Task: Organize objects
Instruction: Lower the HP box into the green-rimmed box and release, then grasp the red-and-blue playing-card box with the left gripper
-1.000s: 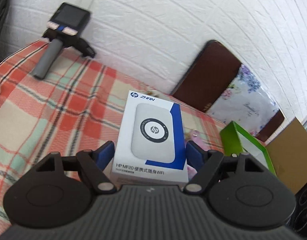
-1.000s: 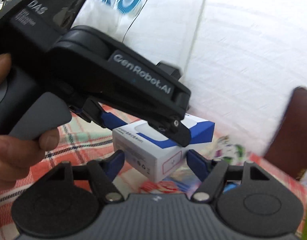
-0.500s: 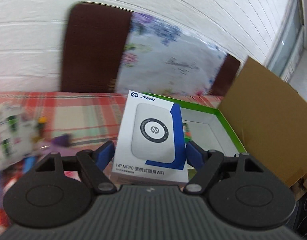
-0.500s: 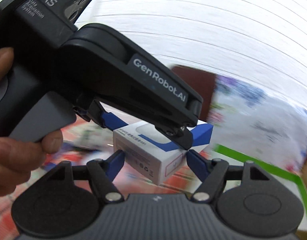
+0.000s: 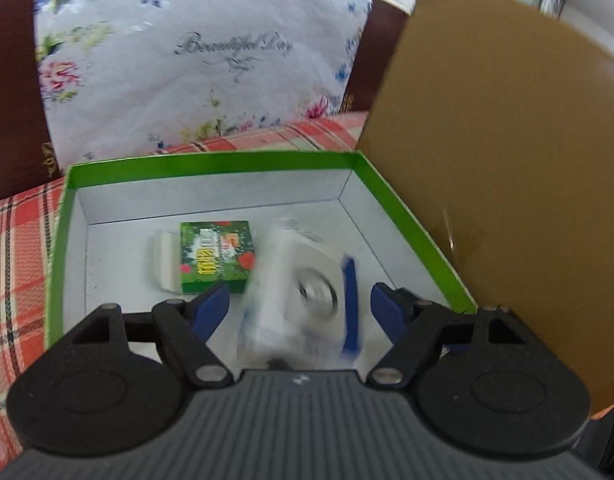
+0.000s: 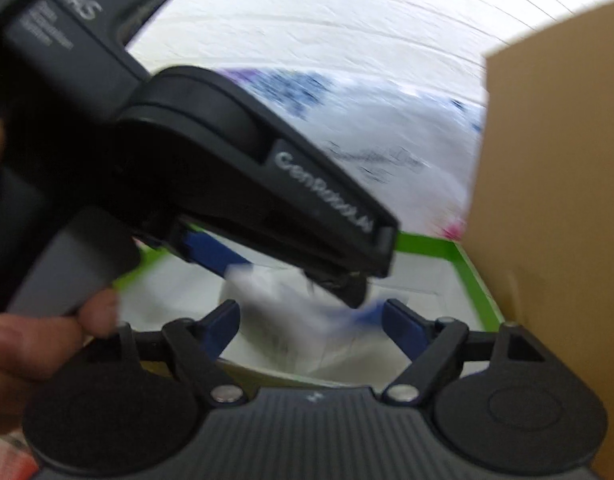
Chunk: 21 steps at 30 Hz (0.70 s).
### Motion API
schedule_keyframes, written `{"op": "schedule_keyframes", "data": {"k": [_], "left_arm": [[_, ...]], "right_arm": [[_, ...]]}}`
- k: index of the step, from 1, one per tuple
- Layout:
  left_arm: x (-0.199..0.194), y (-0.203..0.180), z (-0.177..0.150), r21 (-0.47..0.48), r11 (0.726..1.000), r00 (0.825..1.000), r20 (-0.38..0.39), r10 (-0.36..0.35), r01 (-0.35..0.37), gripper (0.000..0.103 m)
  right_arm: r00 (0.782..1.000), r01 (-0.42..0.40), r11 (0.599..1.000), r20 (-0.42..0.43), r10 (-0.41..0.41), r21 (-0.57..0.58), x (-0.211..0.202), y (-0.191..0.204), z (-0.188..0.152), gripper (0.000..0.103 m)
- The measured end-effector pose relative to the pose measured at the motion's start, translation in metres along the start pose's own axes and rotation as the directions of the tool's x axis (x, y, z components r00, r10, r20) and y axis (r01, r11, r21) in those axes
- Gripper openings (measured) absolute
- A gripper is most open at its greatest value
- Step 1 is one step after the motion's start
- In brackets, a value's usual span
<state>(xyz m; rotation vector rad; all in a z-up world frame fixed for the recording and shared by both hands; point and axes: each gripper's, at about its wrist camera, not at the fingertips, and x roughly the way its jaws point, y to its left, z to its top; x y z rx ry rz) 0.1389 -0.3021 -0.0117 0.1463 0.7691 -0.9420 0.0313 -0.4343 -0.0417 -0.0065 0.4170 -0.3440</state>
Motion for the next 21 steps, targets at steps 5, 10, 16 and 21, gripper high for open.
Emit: {"op": "schedule_keyframes", "data": {"k": [5, 10, 16, 21], "left_arm": [[-0.027, 0.002, -0.006, 0.011, 0.999, 0.999, 0.030, 0.033, -0.034, 0.079], [-0.076, 0.019, -0.026, -0.033, 0.992, 0.990, 0.069, 0.121, -0.119, 0.079], [-0.128, 0.050, -0.063, -0.107, 0.952, 0.952, 0.073, 0.297, -0.288, 0.080], [-0.176, 0.088, -0.102, -0.188, 0.889, 0.898, 0.057, 0.435, -0.418, 0.080]], "right_arm": [[1.000, -0.005, 0.998, 0.000, 0.005, 0.065, -0.012, -0.021, -0.007, 0.082], [0.998, -0.063, 0.997, 0.028, 0.062, 0.033, -0.027, 0.011, -0.002, 0.082], [0.983, -0.179, 0.984, 0.041, 0.179, -0.004, -0.058, 0.093, 0.013, 0.082], [0.951, -0.308, 0.950, 0.000, 0.309, -0.039, -0.073, 0.140, 0.016, 0.078]]}}
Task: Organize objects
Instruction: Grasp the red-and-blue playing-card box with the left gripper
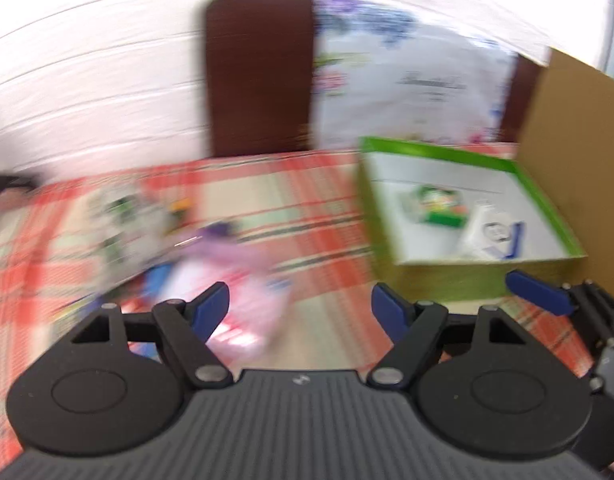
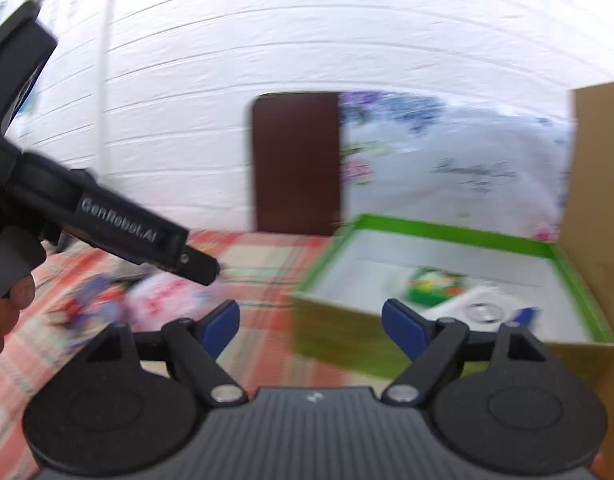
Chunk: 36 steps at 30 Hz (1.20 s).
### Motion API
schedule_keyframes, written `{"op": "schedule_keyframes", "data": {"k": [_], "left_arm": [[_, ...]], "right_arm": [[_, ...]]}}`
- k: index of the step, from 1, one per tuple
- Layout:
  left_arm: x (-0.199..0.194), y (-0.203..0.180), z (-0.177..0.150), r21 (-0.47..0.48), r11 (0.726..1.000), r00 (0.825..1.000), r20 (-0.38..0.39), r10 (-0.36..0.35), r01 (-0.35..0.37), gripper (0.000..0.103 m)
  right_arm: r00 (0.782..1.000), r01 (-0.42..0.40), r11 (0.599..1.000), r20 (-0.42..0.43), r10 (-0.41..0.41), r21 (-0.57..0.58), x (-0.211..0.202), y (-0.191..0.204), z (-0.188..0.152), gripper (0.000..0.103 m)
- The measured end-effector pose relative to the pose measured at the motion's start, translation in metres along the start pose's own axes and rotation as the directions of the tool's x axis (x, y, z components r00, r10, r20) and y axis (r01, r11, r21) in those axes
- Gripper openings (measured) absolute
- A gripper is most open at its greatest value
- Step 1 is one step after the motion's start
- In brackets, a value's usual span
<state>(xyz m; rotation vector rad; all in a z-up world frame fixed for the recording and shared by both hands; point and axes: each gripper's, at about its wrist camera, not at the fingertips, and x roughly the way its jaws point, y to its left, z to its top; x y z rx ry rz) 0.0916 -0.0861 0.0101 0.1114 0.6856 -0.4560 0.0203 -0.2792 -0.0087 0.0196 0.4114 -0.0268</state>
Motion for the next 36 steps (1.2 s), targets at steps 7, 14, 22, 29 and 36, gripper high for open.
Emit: {"op": "schedule_keyframes", "data": {"k": [7, 14, 22, 29, 36], "left_arm": [[-0.036, 0.118, -0.040, -0.237, 0.967, 0.996, -0.004, 0.093, -0.091, 0.078], [-0.033, 0.181, -0.061, -0.417, 0.909, 1.000, -0.017, 0.018, -0.024, 0.078], [-0.009, 0.210, -0.059, -0.470, 0.883, 1.000, -0.013, -0.021, 0.012, 0.080], [0.022, 0.212, -0.053, -0.461, 0.883, 0.991, -0.048, -0.127, 0.091, 0.075], [0.005, 0.196, -0.055, -0.447, 0.889, 0.993, -0.016, -0.120, 0.100, 0.056]], "right_arm": [[0.977, -0.195, 0.974, -0.115, 0.182, -0.118, 0.014, 0.083, -0.003, 0.061], [0.950, -0.299, 0.918, -0.173, 0.260, -0.262, 0.035, 0.150, -0.004, 0.060], [0.924, -0.367, 0.888, -0.218, 0.314, -0.278, 0.072, 0.186, 0.006, 0.063], [0.903, -0.419, 0.838, -0.261, 0.342, -0.350, 0.102, 0.229, -0.011, 0.067], [0.908, -0.413, 0.846, -0.231, 0.351, -0.337, 0.097, 0.237, -0.017, 0.058]]}}
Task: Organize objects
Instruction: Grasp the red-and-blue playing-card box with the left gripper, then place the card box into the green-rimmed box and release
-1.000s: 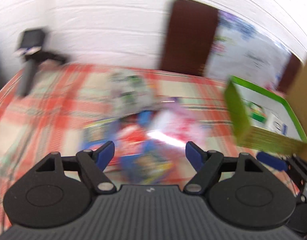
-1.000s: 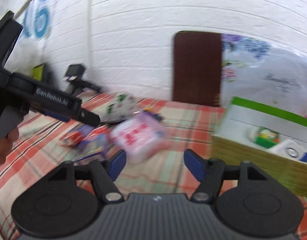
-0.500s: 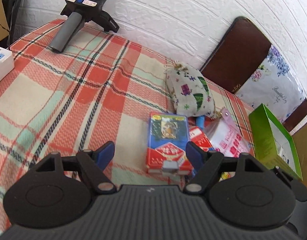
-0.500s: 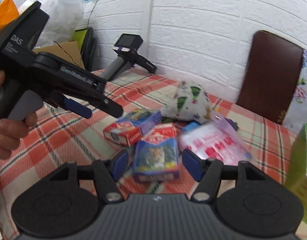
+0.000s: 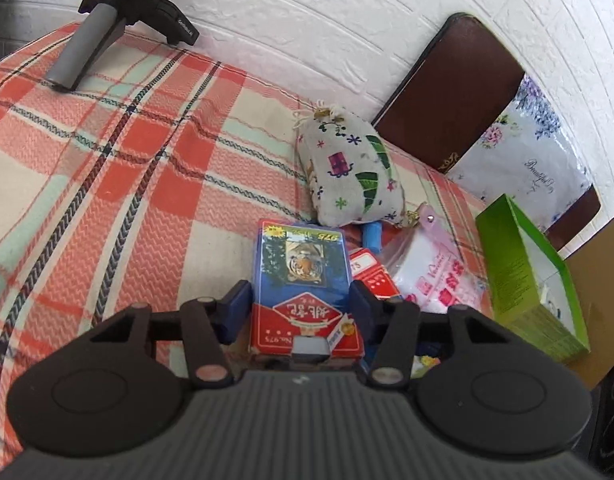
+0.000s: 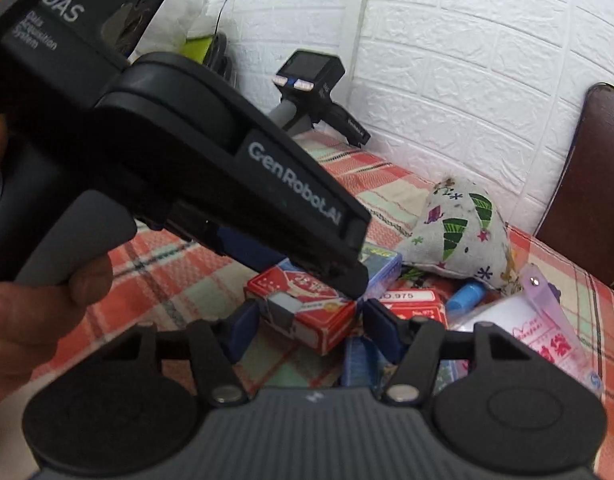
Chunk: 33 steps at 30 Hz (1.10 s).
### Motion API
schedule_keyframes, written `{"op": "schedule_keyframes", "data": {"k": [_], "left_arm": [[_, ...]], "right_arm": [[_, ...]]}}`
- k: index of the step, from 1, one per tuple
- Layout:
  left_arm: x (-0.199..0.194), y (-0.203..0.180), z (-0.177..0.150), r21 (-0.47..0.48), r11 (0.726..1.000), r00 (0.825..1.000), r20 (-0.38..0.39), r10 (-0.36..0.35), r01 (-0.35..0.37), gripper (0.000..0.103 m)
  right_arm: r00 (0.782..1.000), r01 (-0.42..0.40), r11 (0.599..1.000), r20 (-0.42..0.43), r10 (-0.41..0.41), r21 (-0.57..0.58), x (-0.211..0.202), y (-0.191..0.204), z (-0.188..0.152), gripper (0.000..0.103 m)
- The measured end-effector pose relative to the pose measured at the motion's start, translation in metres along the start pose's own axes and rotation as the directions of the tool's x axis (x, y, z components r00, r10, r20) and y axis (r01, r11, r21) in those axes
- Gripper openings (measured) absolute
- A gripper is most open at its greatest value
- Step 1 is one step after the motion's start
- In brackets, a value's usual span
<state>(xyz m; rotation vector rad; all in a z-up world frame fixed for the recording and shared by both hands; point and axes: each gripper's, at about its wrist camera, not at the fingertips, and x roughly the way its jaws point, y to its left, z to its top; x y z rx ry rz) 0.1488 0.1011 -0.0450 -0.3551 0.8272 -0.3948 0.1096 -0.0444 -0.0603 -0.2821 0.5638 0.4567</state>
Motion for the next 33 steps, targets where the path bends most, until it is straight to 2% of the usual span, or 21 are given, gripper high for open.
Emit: {"op": "schedule_keyframes", "data": {"k": [4, 10, 13, 17, 22, 26, 29, 31, 33], "left_arm": [[-0.017, -0.021, -0.001, 0.017, 1.000, 1.000, 0.022, -0.022, 0.022, 0.056], [-0.015, -0.085, 0.004, 0.143, 0.988, 0.997, 0.048, -0.066, 0.058, 0.056], [-0.001, -0.127, 0.008, 0.205, 0.973, 0.993, 0.027, -0.111, 0.103, 0.056], [0.025, -0.192, 0.009, 0.322, 0.933, 0.986, -0.006, -0.167, 0.160, 0.056], [0.066, -0.259, 0.004, 0.417, 0.880, 0.973, -0.084, -0.213, 0.229, 0.056], [0.097, -0.291, 0.000, 0.448, 0.853, 0.964, -0.140, -0.227, 0.266, 0.056], [0.122, -0.306, -0.001, 0.463, 0.844, 0.961, -0.168, -0.218, 0.272, 0.056], [0.131, -0.313, -0.002, 0.481, 0.846, 0.973, -0.151, -0.176, 0.228, 0.056], [0.134, -0.314, -0.003, 0.505, 0.848, 0.986, -0.115, -0.121, 0.163, 0.056]], "right_arm": [[0.996, 0.036, 0.999, 0.075, -0.037, 0.020, -0.029, 0.001, -0.005, 0.058], [0.975, 0.140, 0.988, 0.162, -0.149, 0.066, -0.070, -0.023, -0.011, 0.058], [0.955, 0.207, 0.970, 0.187, -0.228, 0.124, -0.092, -0.050, -0.020, 0.058], [0.914, 0.312, 0.929, 0.205, -0.350, 0.199, -0.119, -0.095, -0.037, 0.058], [0.865, 0.408, 0.862, 0.175, -0.471, 0.301, -0.142, -0.154, -0.059, 0.058], [0.841, 0.451, 0.820, 0.140, -0.523, 0.351, -0.150, -0.191, -0.077, 0.058], [0.834, 0.470, 0.800, 0.109, -0.540, 0.373, -0.146, -0.213, -0.089, 0.059], [0.829, 0.499, 0.784, 0.061, -0.556, 0.369, -0.137, -0.226, -0.095, 0.064], [0.822, 0.518, 0.762, 0.022, -0.570, 0.388, -0.134, -0.234, -0.102, 0.064]]}}
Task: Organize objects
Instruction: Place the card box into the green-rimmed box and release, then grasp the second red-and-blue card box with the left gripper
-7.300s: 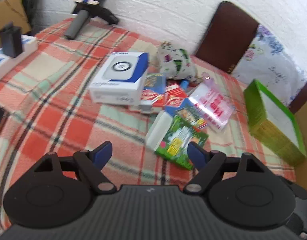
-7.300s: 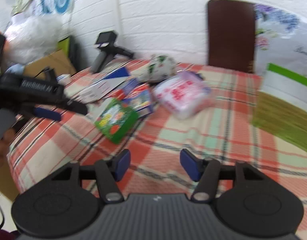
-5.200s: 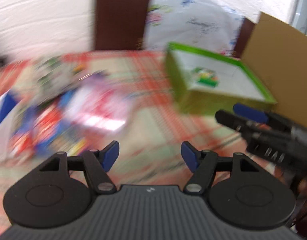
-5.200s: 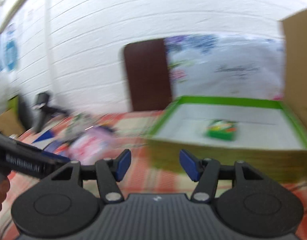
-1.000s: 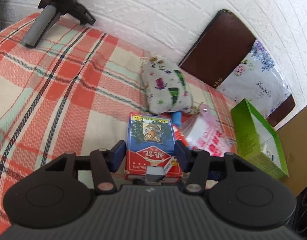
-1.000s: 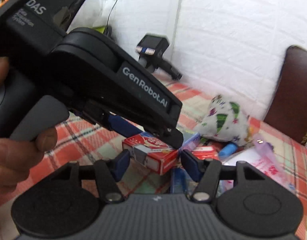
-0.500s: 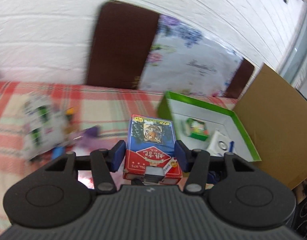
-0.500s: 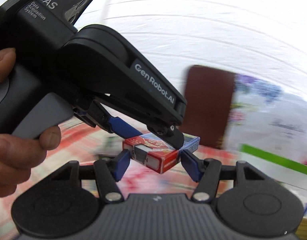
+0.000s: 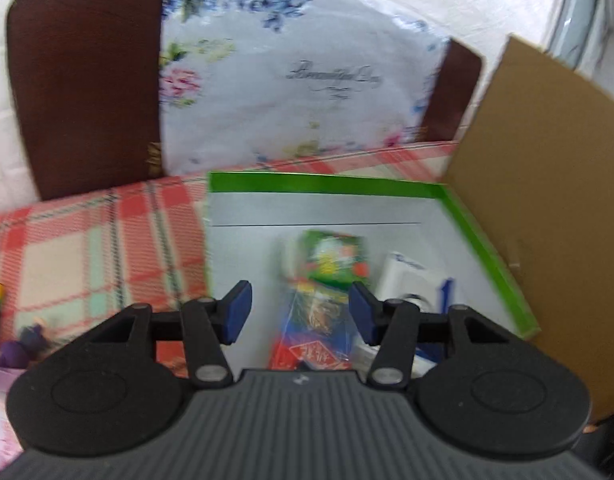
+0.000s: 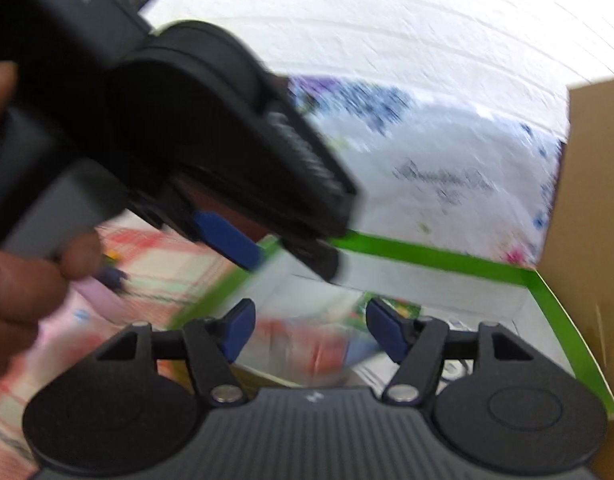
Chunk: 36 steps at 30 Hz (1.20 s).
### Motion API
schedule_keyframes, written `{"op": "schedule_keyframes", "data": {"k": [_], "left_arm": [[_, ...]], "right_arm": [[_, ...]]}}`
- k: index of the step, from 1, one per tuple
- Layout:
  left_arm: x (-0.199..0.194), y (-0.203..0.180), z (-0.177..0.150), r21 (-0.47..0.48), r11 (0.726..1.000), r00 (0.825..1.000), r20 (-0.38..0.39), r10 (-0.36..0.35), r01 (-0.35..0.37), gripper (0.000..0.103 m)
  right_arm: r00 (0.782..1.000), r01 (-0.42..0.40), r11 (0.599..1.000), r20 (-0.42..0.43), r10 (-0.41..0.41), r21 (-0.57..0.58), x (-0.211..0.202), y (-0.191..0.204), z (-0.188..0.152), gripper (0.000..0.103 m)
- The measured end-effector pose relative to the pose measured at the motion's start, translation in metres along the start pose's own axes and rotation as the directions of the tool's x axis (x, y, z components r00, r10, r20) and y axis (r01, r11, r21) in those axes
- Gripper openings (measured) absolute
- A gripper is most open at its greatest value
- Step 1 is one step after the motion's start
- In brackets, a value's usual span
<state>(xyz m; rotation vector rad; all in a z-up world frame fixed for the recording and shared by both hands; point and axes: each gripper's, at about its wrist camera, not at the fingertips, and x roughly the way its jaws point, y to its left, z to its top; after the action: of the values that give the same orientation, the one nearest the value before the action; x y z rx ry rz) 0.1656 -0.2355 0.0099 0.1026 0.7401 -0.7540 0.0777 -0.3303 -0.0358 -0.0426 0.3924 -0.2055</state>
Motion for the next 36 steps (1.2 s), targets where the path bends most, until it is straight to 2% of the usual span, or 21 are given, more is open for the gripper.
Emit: {"op": "schedule_keyframes", "data": {"k": [6, 9, 12, 22, 27, 36], "left_arm": [[-0.021, 0.005, -0.011, 0.031, 0.991, 0.991, -0.004, 0.130, -0.130, 0.056], [-0.041, 0.007, -0.020, 0.026, 0.988, 0.988, 0.008, 0.151, -0.151, 0.058], [-0.062, 0.006, -0.032, 0.024, 0.984, 0.984, 0.026, 0.175, -0.176, 0.065], [-0.107, 0.010, -0.070, 0.008, 0.954, 0.954, 0.038, 0.298, -0.299, 0.065], [-0.131, 0.023, -0.087, -0.010, 0.934, 0.933, 0.054, 0.357, -0.357, 0.065], [-0.162, 0.059, -0.117, -0.081, 0.898, 0.897, 0.065, 0.438, -0.433, 0.065]], "right_arm": [[1.000, -0.014, 0.997, -0.008, 0.014, 0.079, -0.013, -0.012, -0.001, 0.064], [1.000, -0.016, 0.993, -0.013, 0.018, 0.120, -0.020, -0.017, 0.001, 0.064], [1.000, -0.013, 0.989, -0.018, 0.016, 0.148, -0.029, -0.020, 0.002, 0.064], [0.995, -0.085, 0.972, -0.029, 0.094, 0.219, -0.075, -0.006, 0.010, 0.064], [0.990, -0.130, 0.971, -0.028, 0.139, 0.203, -0.089, 0.015, 0.013, 0.064], [0.973, -0.223, 0.971, -0.049, 0.228, 0.088, -0.099, 0.075, 0.013, 0.064]]}}
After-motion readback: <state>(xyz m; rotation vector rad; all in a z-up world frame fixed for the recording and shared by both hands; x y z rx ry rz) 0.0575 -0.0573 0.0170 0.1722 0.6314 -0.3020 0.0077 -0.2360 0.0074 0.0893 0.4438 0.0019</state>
